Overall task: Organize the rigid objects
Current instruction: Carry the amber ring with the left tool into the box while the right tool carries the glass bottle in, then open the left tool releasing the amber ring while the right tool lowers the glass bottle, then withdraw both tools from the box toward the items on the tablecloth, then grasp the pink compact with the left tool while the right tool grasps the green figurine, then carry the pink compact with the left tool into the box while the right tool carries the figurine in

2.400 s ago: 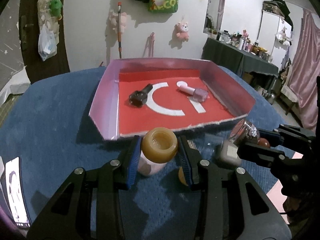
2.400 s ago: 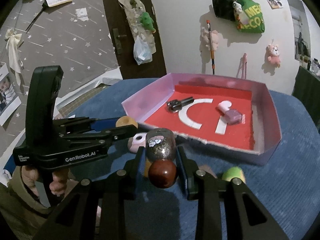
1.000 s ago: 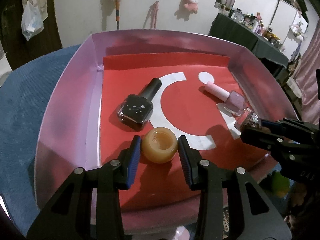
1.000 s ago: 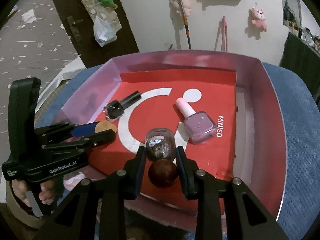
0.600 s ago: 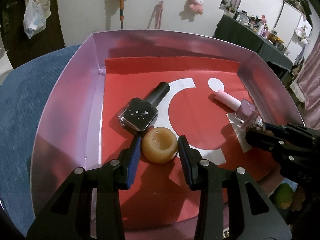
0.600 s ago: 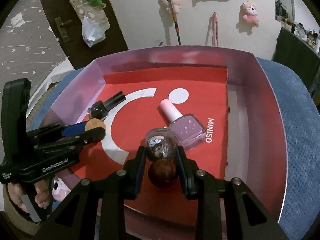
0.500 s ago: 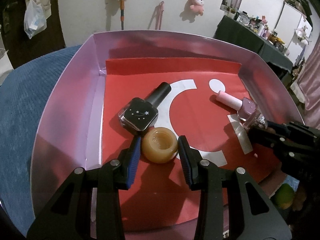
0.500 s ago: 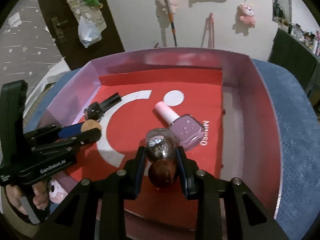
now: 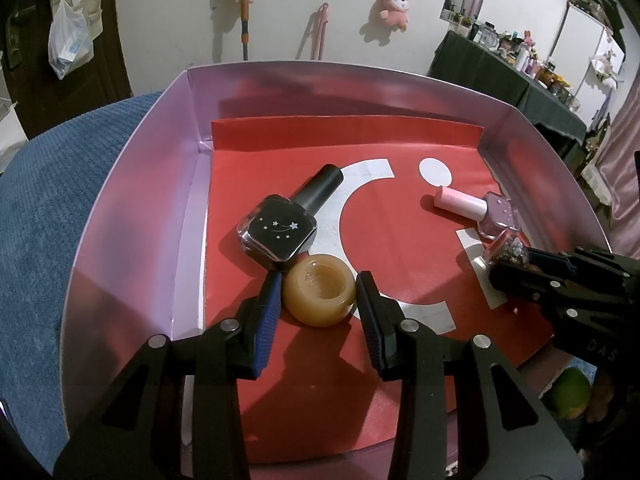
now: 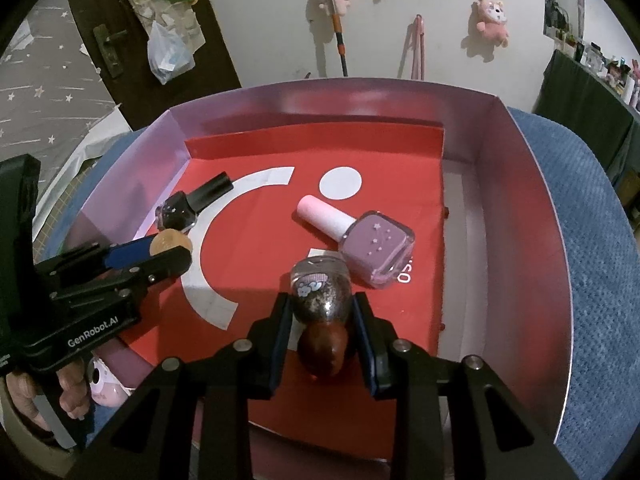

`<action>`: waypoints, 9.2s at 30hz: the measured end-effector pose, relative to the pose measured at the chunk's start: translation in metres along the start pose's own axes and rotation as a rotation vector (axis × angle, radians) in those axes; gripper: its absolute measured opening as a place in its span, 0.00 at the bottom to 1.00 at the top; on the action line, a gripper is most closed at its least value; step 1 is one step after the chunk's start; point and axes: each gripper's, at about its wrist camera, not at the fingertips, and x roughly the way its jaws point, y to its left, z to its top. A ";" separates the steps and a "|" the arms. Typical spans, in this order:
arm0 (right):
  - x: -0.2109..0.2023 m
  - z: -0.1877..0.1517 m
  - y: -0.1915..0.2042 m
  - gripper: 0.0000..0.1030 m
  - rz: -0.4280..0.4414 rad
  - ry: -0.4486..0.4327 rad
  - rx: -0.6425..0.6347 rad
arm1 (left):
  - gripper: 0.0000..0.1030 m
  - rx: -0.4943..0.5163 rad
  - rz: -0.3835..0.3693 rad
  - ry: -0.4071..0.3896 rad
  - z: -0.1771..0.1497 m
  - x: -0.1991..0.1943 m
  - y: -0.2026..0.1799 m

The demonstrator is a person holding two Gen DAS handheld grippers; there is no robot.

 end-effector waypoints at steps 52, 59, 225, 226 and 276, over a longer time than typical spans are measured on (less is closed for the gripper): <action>-0.061 -0.019 0.015 0.78 0.047 -0.166 -0.005 | 0.64 0.045 0.083 -0.086 -0.010 -0.042 -0.016; -0.075 -0.027 0.020 0.85 0.063 -0.202 -0.018 | 0.75 0.047 0.079 -0.107 -0.015 -0.052 -0.017; -0.122 -0.118 0.032 0.42 0.179 -0.296 0.025 | 0.51 0.062 -0.041 -0.194 -0.107 -0.116 -0.024; -0.121 -0.117 0.033 0.42 0.179 -0.295 0.024 | 0.51 0.062 -0.041 -0.195 -0.106 -0.116 -0.024; -0.053 -0.040 0.036 0.42 0.207 -0.169 -0.019 | 0.51 0.065 -0.086 -0.065 -0.036 -0.043 -0.013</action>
